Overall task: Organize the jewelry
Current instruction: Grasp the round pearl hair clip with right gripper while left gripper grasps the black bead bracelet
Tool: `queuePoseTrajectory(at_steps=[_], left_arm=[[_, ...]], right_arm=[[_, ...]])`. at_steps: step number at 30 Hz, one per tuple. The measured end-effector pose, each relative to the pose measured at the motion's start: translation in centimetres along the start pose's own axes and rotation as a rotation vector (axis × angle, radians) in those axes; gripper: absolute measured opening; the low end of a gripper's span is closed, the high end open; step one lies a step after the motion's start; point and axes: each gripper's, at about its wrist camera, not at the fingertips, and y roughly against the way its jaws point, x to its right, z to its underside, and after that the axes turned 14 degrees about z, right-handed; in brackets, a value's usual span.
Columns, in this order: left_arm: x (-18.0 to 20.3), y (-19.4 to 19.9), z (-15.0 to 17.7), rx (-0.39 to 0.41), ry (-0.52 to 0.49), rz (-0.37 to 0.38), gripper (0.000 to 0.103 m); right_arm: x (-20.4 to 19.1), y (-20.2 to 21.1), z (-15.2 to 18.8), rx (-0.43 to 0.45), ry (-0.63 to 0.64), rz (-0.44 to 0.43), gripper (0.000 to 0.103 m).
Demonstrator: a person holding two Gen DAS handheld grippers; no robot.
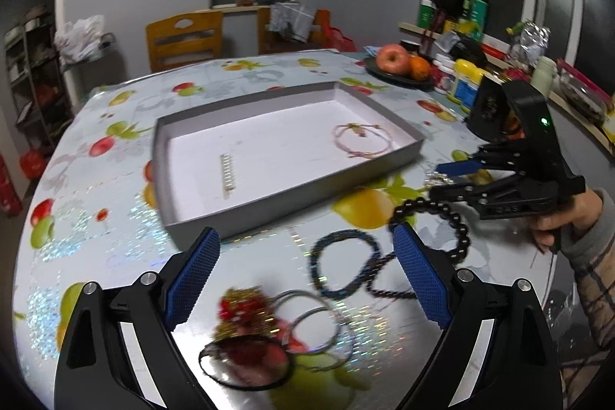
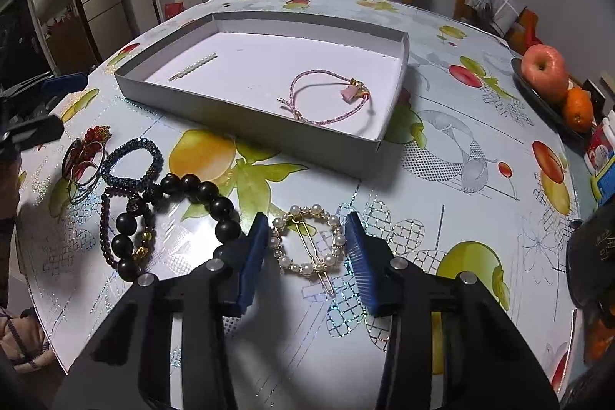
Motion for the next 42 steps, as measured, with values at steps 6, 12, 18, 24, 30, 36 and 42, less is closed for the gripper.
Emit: queuePoseTrajectory(at_steps=[6,12,18,24,30,36,42], left_arm=[[2.4,-2.1,-0.9,-0.024,-0.042,0.034,0.091],[4.4,-5.2,-1.4,-0.088,-0.071,0.056,0.082],[5.2,-8.9,-1.7,-0.196,-0.074,0.073,0.055],[4.9,-11.1,-1.6,-0.263,-0.075,0.052,0.052],[4.8,-10.9,-1.3,-0.264,-0.09,0.054,0.033],[5.1,-10.3,-1.1,-0.24,-0.098,0.088,0.015],[4.1,-8.7,-1.3,-0.169,-0.029,0.135,0.015]], right_arm=[[0.6,0.2,0.4,0.0,-0.004,0.013,0.041],[1.7,0.2,1.0,-0.008,-0.033,0.003,0.042],[1.7,0.3,1.2,-0.007,-0.028,0.002,0.042],[1.8,0.3,1.2,-0.007,-0.028,0.001,0.042],[1.8,0.3,1.2,-0.008,-0.03,-0.001,0.043],[1.8,0.3,1.2,-0.007,-0.029,0.0,0.043],[1.7,0.4,1.2,0.001,-0.023,0.023,0.041]])
